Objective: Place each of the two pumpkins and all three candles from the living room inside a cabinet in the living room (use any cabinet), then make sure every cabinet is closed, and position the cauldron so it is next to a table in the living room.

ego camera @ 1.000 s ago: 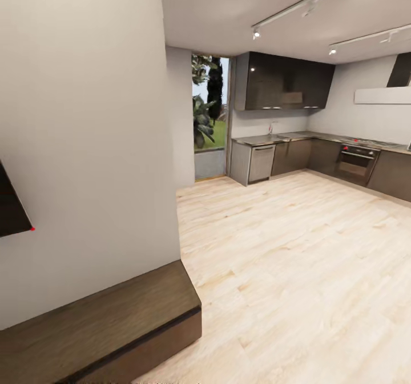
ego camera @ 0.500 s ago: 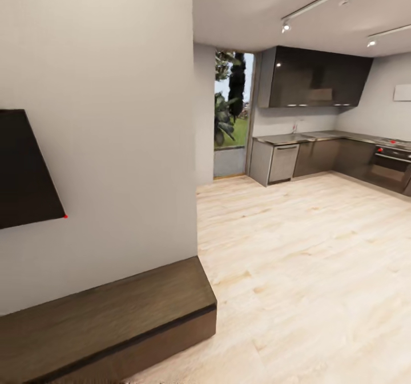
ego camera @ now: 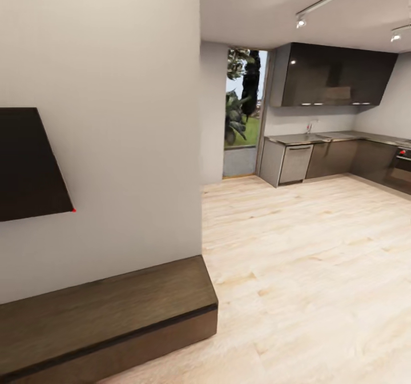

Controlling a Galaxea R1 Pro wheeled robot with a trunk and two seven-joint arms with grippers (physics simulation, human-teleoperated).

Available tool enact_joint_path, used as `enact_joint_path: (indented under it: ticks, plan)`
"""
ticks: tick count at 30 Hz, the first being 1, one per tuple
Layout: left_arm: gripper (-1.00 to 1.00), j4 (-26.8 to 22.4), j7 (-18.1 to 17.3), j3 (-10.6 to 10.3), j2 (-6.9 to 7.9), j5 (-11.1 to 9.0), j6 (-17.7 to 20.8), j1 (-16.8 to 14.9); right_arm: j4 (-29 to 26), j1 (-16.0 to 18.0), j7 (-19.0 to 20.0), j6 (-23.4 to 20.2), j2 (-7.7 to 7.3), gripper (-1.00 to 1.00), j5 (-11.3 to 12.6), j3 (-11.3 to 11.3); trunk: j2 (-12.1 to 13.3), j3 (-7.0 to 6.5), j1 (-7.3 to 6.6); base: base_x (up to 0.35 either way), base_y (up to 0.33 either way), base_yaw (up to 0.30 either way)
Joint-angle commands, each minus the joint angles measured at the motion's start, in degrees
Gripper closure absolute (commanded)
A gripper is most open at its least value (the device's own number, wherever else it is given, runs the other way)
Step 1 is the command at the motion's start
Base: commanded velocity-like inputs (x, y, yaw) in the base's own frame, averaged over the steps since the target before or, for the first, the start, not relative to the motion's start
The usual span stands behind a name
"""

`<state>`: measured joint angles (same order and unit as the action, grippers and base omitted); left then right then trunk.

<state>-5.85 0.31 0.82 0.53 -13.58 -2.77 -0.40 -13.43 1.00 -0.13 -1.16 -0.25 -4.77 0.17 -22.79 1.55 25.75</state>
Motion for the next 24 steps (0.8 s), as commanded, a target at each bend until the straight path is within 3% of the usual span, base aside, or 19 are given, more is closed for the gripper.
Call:
enact_joint_path:
  ticks: [1,6,17,24]
  plan:
    - [-1.0,0.1,0.0,0.1,0.0,-0.2,-0.2,0.0,-0.1,0.1,0.0,-0.1,-0.01,-1.0,-0.5,0.0,-0.1,0.13,0.03,0.0,-0.284,0.008]
    - [-1.0,0.2,0.0,0.0,0.0,-0.3,-0.2,0.0,0.0,0.1,-0.1,-0.2,0.0,-1.0,-0.5,0.0,-0.1,0.11,0.03,0.0,-0.292,0.044]
    - [-1.0,0.5,0.0,0.0,-0.07,-0.3,-0.2,0.0,0.0,0.1,-0.1,-0.2,-0.01,-1.0,-0.5,0.0,-0.1,-0.37,0.03,0.0,-0.302,0.206]
    - [-1.0,0.6,0.0,0.0,-0.09,-0.3,-0.2,0.0,-0.1,0.1,-0.2,-0.2,-0.01,-1.0,-0.5,0.0,-0.1,-0.45,0.03,0.0,-0.302,0.05]
